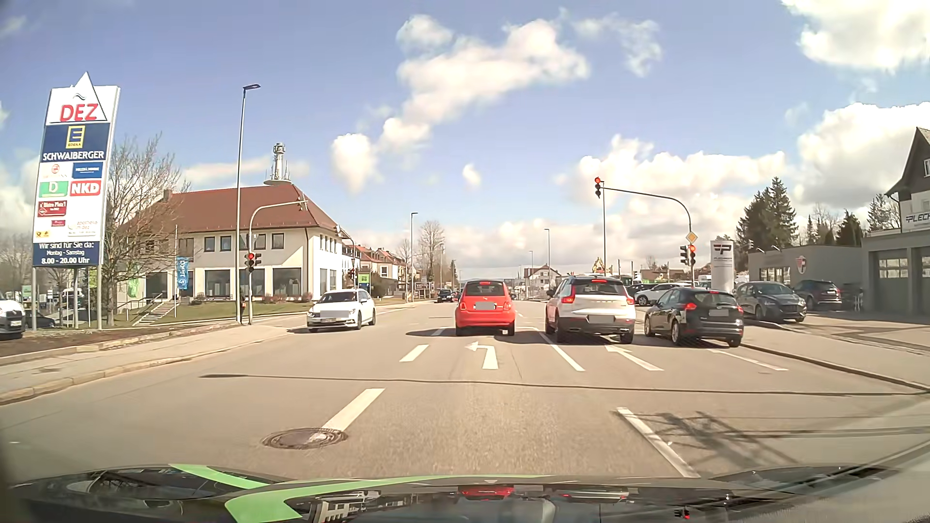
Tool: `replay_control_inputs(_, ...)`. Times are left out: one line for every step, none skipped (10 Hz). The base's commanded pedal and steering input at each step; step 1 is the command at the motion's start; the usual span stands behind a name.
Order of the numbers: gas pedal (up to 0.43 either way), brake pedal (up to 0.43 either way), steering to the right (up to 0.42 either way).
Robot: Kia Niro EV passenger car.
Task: Follow the waypoints while adhering to traffic rules and regulations
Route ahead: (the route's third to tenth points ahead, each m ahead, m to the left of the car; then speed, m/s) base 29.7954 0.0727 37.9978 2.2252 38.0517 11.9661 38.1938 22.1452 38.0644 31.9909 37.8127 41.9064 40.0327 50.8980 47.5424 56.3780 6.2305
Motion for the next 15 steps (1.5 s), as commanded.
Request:
replay_control_inputs(0.0,0.238,0.001)
replay_control_inputs(0.0,0.238,0.001)
replay_control_inputs(0.0,0.244,0.001)
replay_control_inputs(0.0,0.25,0.001)
replay_control_inputs(0.0,0.25,0.0)
replay_control_inputs(0.0,0.25,0.001)
replay_control_inputs(0.0,0.238,0.001)
replay_control_inputs(0.0,0.226,0.001)
replay_control_inputs(0.0,0.22,0.001)
replay_control_inputs(0.0,0.22,0.0)
replay_control_inputs(0.0,0.232,0.0)
replay_control_inputs(0.0,0.232,0.0)
replay_control_inputs(0.0,0.232,0.0)
replay_control_inputs(0.0,0.238,0.0)
replay_control_inputs(0.0,0.244,0.0)
